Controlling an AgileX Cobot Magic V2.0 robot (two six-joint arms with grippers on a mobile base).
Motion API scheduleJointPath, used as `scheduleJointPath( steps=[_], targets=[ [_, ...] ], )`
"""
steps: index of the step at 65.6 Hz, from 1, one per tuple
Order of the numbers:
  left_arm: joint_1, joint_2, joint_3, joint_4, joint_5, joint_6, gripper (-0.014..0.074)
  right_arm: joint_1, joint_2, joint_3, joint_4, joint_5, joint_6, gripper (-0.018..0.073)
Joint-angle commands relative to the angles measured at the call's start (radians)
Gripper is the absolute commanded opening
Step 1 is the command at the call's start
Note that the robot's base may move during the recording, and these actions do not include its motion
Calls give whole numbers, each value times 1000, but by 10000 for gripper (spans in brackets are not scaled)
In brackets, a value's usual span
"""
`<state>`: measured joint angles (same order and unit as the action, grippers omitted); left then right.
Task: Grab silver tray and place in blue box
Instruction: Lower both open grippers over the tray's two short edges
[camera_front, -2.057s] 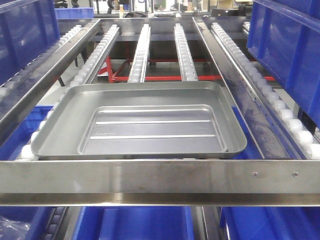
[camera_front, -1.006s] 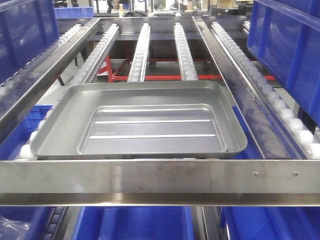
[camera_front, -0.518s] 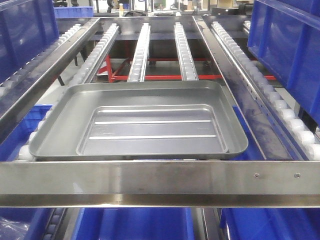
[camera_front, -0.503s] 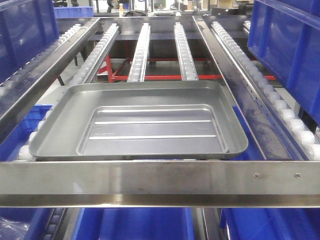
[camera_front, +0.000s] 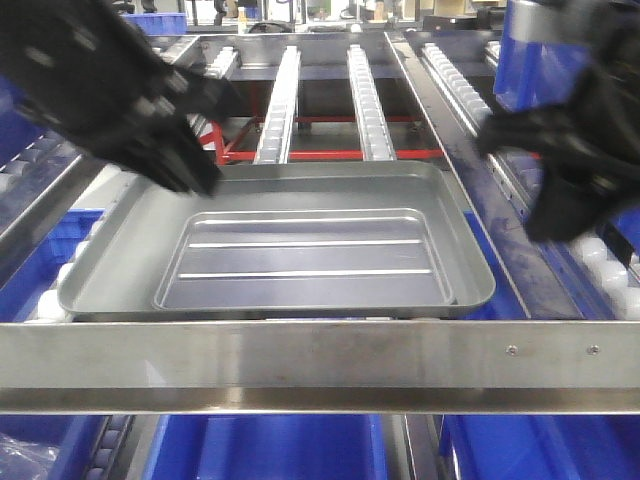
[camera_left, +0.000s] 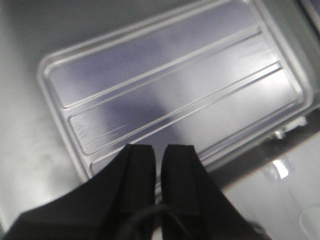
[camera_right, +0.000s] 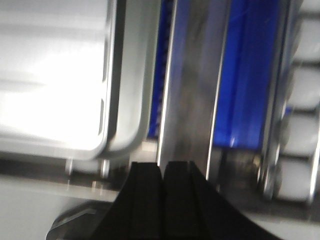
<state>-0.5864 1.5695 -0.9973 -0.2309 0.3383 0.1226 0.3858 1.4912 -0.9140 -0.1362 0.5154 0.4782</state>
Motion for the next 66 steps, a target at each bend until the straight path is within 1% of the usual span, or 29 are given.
scheduleJointPath(
  steps=[1, 3, 5, 6, 7, 8, 9, 11, 15, 19, 22, 25, 29, 34, 39, 43, 54, 59, 64, 66],
  targets=[
    [-3, 46, -101, 10, 11, -46, 32, 27, 29, -116, -198, 27, 179, 74],
    [-3, 69, -124, 22, 38, -107, 26, 43, 49, -142, -252, 64, 228, 74],
    [-3, 95, -151, 46, 61, -188, 8, 59, 79, -179, -310, 98, 293, 74],
    [-3, 110, -167, 66, 75, -243, -5, 65, 88, -191, -323, 108, 312, 74],
    [-3, 114, -178, 74, 80, -262, -10, 70, 93, -196, -327, 115, 320, 74],
    [-3, 128, -194, 99, 97, -319, -25, 78, 106, -213, -332, 122, 338, 73],
    [-3, 133, -199, 107, 102, -338, -30, 81, 110, -218, -332, 122, 343, 73],
    [-5, 152, -220, 157, 132, -429, -55, 91, 131, -244, -328, 122, 343, 73],
    [-17, 179, -270, 263, 188, -555, -85, 113, 165, -285, -320, 120, 341, 73],
    [-29, 194, -304, 356, 239, -629, -87, 117, 195, -320, -285, 125, 340, 73],
    [-41, 201, -327, 399, 263, -685, -87, 117, 213, -336, -245, 131, 332, 71],
    [-47, 202, -341, 417, 270, -717, -87, 115, 229, -346, -193, 133, 306, 71],
    [-48, 202, -352, 417, 268, -726, -87, 115, 248, -356, -148, 130, 266, 71],
    [-48, 202, -355, 417, 268, -730, -87, 115, 267, -370, -120, 133, 221, 71],
    [-41, 202, -355, 419, 299, -730, -87, 115, 278, -385, -119, 146, 216, 71],
    [-37, 202, -355, 438, 311, -730, -87, 115, 281, -392, -120, 147, 216, 71],
    [-37, 202, -355, 485, 306, -730, -87, 115, 282, -392, -126, 134, 216, 71],
    [-37, 202, -355, 490, 306, -730, -80, 115, 282, -392, -132, 133, 216, 71],
    [-37, 206, -355, 495, 308, -730, -60, 115, 282, -392, -132, 124, 216, 88],
    [-37, 209, -355, 495, 308, -730, -41, 115, 282, -392, -132, 118, 216, 114]
  ],
)
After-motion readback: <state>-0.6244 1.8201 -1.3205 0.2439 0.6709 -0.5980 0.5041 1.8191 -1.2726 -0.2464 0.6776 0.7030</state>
